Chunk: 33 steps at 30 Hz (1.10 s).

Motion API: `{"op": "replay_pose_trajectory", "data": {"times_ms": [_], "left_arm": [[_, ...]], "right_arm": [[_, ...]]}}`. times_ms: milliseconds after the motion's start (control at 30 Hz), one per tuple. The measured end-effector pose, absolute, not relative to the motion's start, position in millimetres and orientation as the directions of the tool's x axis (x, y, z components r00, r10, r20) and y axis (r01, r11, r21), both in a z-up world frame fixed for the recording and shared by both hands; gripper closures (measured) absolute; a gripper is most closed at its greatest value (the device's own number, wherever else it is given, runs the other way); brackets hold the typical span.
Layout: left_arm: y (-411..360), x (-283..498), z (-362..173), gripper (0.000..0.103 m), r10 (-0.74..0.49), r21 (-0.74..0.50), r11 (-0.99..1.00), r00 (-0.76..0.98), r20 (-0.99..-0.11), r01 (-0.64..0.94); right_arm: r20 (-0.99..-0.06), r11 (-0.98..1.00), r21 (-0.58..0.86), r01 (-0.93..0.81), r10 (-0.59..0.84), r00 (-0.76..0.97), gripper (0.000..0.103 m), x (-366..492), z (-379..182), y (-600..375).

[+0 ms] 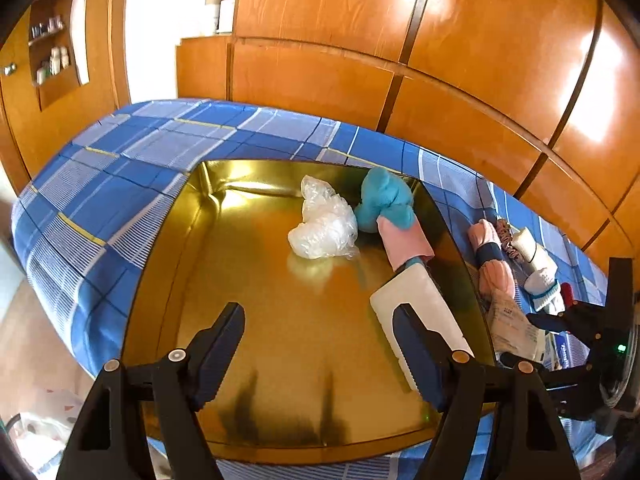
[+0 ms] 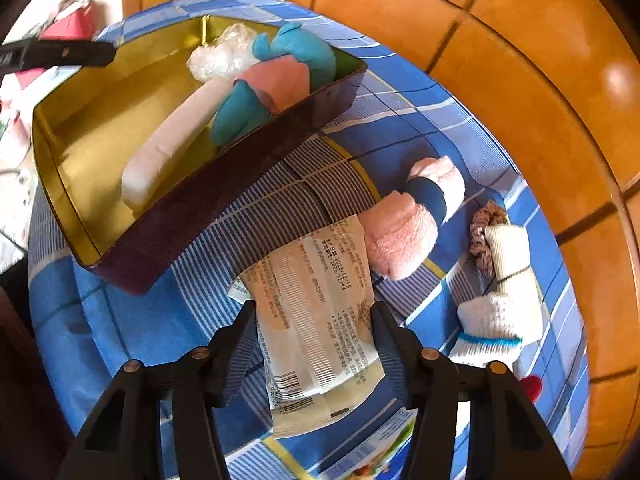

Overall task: Organize soft objects
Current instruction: 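Carry the paper packet into the tray and open the right gripper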

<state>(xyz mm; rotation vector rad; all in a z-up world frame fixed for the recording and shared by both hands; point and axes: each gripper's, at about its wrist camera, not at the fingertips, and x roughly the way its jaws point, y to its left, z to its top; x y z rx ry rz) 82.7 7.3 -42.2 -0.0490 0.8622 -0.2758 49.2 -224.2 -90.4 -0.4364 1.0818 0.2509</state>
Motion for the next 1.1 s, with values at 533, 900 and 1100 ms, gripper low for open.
{"op": "replay_pose_trajectory", "data": {"times_ms": [533, 900, 1100], "left_arm": [[15.3, 56.1, -29.4, 0.026, -0.212, -0.099, 0.974, 0.674, -0.708, 0.203], [23.1, 53.1, -30.1, 0.025, -0.212, -0.111, 0.975, 0.674, -0.707, 0.191], [34.3, 52.0, -29.2, 0.023, -0.191, -0.108, 0.981, 0.69, -0.698, 0.162]], "right_arm": [[-0.854, 0.983, -0.024, -0.179, 0.073, 0.515, 0.046, 46.2, -78.0, -236.4], [-0.804, 0.977, 0.065, -0.201, 0.17, 0.569, 0.046, 52.6, -37.4, -208.3], [-0.793, 0.955, 0.093, -0.28, 0.241, 0.559, 0.046, 65.8, -25.5, -163.1]]}}
